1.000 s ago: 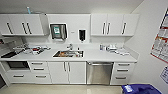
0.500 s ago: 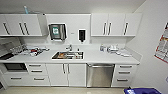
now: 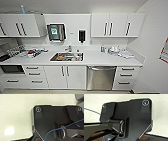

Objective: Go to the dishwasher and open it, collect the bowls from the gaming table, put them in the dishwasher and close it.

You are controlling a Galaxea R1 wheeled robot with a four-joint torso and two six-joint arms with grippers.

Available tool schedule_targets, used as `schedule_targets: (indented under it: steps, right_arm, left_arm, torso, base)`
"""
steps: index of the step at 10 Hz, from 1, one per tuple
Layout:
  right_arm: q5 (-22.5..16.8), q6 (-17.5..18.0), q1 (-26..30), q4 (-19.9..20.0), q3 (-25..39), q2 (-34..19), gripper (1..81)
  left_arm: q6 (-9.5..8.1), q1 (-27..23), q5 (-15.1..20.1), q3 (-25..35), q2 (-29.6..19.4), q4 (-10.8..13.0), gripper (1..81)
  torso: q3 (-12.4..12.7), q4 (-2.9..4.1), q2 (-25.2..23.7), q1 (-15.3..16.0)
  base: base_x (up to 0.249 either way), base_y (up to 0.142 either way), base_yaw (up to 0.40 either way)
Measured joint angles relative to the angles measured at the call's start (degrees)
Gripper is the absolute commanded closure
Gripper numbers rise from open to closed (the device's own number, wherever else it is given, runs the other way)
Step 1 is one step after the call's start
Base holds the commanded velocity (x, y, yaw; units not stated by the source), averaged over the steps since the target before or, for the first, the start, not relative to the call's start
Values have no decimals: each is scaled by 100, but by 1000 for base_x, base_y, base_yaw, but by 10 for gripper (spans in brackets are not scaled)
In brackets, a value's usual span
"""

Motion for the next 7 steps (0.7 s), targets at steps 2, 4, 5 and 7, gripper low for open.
schedule_targets:
  steps: [2, 4, 5, 7]
  right_arm:
    - [0, 0, 0, -2, 0, 11, 10]
    - [0, 0, 0, -2, 0, 13, 10]
    - [2, 0, 1, -2, 0, 16, 10]
    - [-9, 0, -11, -2, 0, 16, 10]
  left_arm:
    - [0, 0, 0, 1, 60, 0, 10]
    - [0, 2, 2, 4, 55, 2, 10]
    - [0, 2, 0, 6, 44, 5, 10]
    - [0, 22, 4, 4, 41, 5, 10]
  torso:
    - [0, 0, 0, 2]
    - [0, 0, 0, 0]
    - [0, 0, 0, 0]
    - [0, 0, -2, -3]
  base:
    - [153, 0, 0]
    - [154, 0, 0]
    - [154, 0, 0]
    - [157, 0, 0]
